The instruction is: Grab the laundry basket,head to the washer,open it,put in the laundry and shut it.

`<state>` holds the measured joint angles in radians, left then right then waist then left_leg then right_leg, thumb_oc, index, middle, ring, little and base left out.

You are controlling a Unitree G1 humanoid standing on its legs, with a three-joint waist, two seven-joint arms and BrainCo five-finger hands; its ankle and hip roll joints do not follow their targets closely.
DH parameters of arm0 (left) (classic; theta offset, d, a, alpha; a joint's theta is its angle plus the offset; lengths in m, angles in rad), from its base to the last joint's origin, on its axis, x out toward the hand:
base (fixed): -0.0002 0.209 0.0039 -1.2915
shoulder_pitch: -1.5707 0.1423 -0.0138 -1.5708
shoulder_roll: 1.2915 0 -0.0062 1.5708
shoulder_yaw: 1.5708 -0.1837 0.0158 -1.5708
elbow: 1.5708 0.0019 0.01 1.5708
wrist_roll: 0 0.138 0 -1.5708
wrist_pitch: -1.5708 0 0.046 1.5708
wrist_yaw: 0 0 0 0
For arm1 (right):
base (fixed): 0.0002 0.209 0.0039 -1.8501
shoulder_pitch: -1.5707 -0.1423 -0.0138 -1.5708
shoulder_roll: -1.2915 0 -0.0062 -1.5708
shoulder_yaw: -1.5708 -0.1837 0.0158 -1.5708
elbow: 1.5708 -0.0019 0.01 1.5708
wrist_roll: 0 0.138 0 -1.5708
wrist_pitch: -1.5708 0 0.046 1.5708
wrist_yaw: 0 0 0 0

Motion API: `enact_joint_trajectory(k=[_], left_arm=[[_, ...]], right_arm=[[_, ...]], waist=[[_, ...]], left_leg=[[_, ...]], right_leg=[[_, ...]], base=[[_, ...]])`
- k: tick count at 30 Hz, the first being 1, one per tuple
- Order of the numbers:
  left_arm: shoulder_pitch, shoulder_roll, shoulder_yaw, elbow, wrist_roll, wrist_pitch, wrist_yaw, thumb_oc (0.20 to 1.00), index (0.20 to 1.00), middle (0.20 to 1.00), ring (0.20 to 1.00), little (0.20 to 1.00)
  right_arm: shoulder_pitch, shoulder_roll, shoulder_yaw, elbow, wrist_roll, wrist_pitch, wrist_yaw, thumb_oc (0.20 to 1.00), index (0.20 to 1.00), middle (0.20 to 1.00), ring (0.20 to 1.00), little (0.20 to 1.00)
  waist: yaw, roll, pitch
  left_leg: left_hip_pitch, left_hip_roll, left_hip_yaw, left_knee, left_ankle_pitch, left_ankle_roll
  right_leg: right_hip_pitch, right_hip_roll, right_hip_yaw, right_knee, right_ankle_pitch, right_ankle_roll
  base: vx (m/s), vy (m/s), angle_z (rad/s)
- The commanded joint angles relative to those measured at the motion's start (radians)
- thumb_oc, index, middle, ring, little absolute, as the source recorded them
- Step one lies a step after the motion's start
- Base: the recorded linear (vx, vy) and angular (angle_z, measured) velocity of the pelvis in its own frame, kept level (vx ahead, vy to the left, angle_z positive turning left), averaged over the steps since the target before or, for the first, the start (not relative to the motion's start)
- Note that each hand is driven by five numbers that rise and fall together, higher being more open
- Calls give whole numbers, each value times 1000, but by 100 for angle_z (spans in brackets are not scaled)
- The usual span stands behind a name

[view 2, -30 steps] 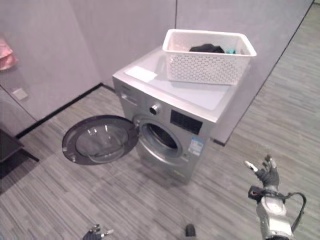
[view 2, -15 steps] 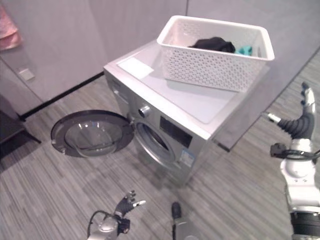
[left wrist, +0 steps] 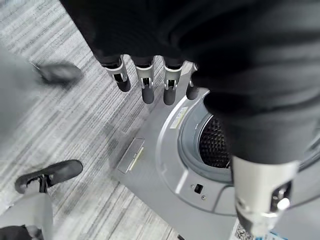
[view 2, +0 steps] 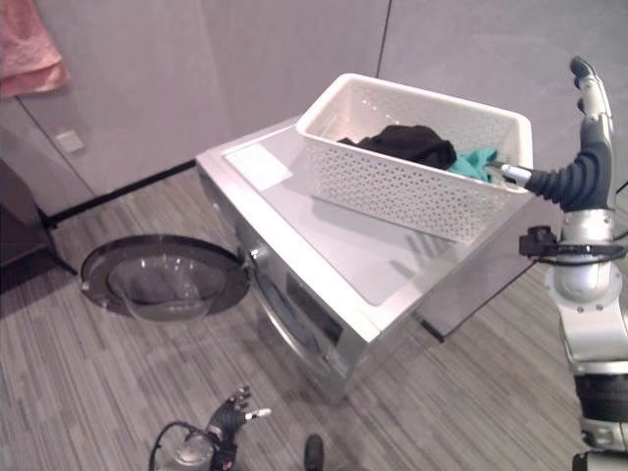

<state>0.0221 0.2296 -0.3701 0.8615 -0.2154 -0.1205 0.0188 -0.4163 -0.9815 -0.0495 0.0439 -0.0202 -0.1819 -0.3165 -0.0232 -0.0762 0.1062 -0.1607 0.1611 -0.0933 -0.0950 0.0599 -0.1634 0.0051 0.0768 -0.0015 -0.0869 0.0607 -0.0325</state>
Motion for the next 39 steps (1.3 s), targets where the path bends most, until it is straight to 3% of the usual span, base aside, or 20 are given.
enact_joint_trajectory(k=[1,3,4,6,8,9,11,18,26,39], left_arm=[[-17,39,-52,-69,3,-39,-10,1000,1000,1000,1000,1000],[-15,45,-60,-81,0,-40,-12,1000,1000,1000,1000,1000],[-9,71,-64,-106,-2,-46,-21,1000,1000,1000,1000,1000],[-5,97,-71,-118,0,-45,-27,1000,1000,1000,1000,1000],[-5,106,-65,-120,1,-44,-25,1000,1000,1000,1000,1000],[-13,115,-58,-101,-11,-41,-16,1000,1000,1000,1000,1000],[-21,123,-28,-91,-30,-42,-7,1000,1000,1000,1000,1000],[-17,99,-16,-68,-75,-39,-9,1000,1000,1000,1000,1000],[5,87,-17,-55,-93,-35,-35,1000,1000,1000,1000,1000],[18,69,14,54,-85,-35,-45,1000,1000,1000,1000,1000]], right_arm=[[-220,-93,85,137,-32,49,13,1000,1000,1000,1000,1000],[-306,-105,158,214,-32,61,13,1000,1000,1000,1000,1000],[-420,-129,253,327,-50,82,23,1000,1000,1000,1000,1000],[-499,-131,309,434,-73,112,16,1000,1000,1000,1000,1000],[-566,-119,353,481,-76,116,18,1000,1000,1000,1000,1000],[-677,-92,416,569,-67,126,25,1000,1000,1000,1000,1000],[-788,-93,521,643,-58,144,71,1000,1000,1000,1000,1000],[-928,-74,713,777,21,139,193,1000,1000,1000,1000,1000],[-1048,-133,934,836,114,135,366,1000,1000,1000,1000,1000],[-1041,-200,1113,707,101,131,519,1000,1000,1000,1000,1000]], waist=[[50,-3,-29],[54,-1,-33],[60,1,-33],[64,1,-24],[64,2,-19],[63,0,-10],[55,-3,-14],[41,-29,-47],[30,-46,-56],[28,-56,-45]], left_leg=[[25,-37,15,155,-74,71],[35,-58,21,162,-93,85],[50,-84,38,174,-117,109],[54,-101,42,194,-135,126],[55,-111,48,205,-147,133],[69,-110,67,199,-155,135],[72,-97,87,186,-151,126],[123,-54,78,113,-120,97],[155,-14,77,34,-75,65],[143,15,70,9,-49,42]], right_leg=[[30,-178,52,72,-136,144],[27,-196,63,88,-132,153],[11,-216,75,163,-137,161],[-15,-218,88,240,-135,168],[-27,-223,87,248,-133,171],[-73,-235,74,207,-87,178],[-86,-237,59,128,-64,184],[-42,-218,43,71,-69,170],[-22,-188,21,40,-75,165],[-36,-164,8,30,-87,156]], base=[[114,275,-41],[107,266,-59],[73,205,-55],[60,178,-18],[4,58,0],[-51,14,2],[-18,-23,-50],[83,-48,2],[39,-48,6],[10,-13,1]])
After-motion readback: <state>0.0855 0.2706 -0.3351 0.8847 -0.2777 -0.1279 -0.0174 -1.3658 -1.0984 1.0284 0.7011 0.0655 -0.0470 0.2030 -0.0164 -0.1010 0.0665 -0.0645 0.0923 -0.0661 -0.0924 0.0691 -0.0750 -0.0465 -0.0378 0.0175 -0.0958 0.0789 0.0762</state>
